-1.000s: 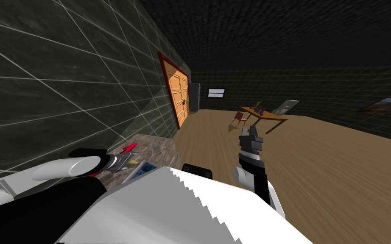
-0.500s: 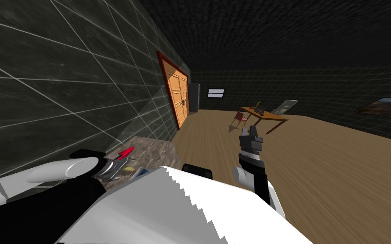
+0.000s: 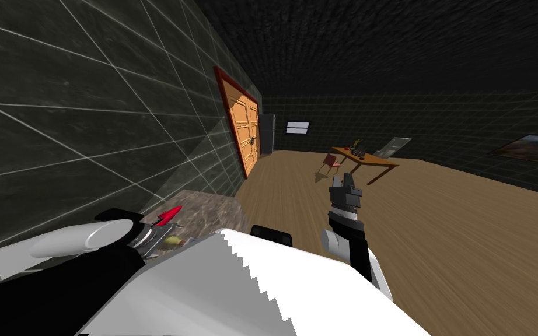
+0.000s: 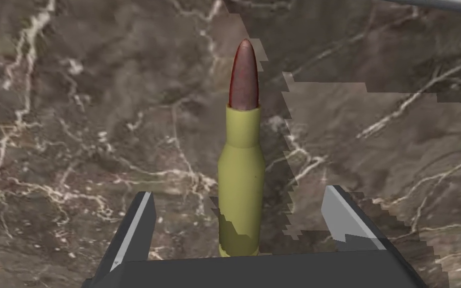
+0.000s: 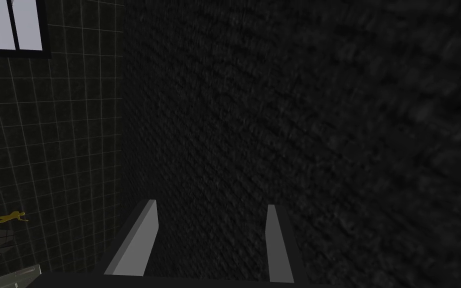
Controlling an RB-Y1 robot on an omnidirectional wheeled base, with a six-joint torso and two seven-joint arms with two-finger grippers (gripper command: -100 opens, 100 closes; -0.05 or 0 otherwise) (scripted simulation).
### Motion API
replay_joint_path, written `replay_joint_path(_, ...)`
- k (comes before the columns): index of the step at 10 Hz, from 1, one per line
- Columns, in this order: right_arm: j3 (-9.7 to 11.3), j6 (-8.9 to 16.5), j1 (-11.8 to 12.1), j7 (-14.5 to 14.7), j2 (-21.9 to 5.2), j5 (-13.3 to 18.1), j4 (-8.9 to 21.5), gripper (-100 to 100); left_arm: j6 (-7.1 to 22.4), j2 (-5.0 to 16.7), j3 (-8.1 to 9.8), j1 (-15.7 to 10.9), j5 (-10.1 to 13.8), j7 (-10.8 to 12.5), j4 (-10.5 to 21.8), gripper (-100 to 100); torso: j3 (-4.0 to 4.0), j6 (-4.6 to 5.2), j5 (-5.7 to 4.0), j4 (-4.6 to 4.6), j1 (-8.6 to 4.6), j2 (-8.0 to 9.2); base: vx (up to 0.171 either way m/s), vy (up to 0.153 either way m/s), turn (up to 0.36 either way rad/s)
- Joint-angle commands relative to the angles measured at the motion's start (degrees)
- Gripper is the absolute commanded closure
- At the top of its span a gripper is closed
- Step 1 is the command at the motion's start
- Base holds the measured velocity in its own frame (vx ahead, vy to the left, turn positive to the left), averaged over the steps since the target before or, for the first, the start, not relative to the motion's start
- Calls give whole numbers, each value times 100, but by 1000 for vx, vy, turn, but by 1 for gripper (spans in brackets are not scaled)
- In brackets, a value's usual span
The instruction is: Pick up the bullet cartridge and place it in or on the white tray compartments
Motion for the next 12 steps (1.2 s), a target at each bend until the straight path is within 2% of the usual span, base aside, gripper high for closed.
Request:
replay_joint_path(1,0,0,0,0,0,0,0,0,242,-126,171,-286,-177,-229,286,-100,0,0,0,0,0,0,-86,-39,-304)
replay_joint_path(2,1,0,-3,0,1,0,0,0,242,-126,171,-385,-177,-229,489,-100,13,8,-2,4,-12,26,-104,-30,-168)
replay_joint_path(3,1,0,-1,0,0,0,0,0,484,-251,342,-572,-355,-457,667,-100,22,-1,-3,9,-11,38,-104,-44,-240)
replay_joint_path(5,1,0,-2,0,1,0,0,0,484,-251,342,-770,-355,-457,1031,-100,25,-1,-4,10,-19,43,-78,-43,-65)
replay_joint_path(6,0,0,-1,0,0,0,0,0,726,-377,513,-985,-532,-686,1213,-100,21,-4,-3,9,-12,34,-103,-28,-226)
replay_joint_path(7,1,0,-3,0,0,0,0,0,726,-377,513,-1129,-532,-686,1351,-100,24,5,-3,9,-10,43,-89,-32,-190)
replay_joint_path(8,1,0,-1,0,0,0,0,0,726,-377,513,-1155,-532,-686,1534,-100,24,0,-2,10,-10,39,-38,-29,-5)
replay_joint_path(9,0,0,0,0,0,0,0,0,726,-377,513,-1155,-532,-686,1581,-100,17,-5,-2,7,-8,28,-10,-18,32)
replay_joint_path(10,0,0,0,0,0,0,0,0,968,-502,684,-1434,-710,-914,1816,-100,11,-4,-2,5,-5,18,-73,-47,-291)
replay_joint_path(12,0,0,-1,0,0,0,0,0,968,-502,684,-1540,-710,-914,2109,-100,20,-3,-4,8,-15,34,-63,-36,-70)
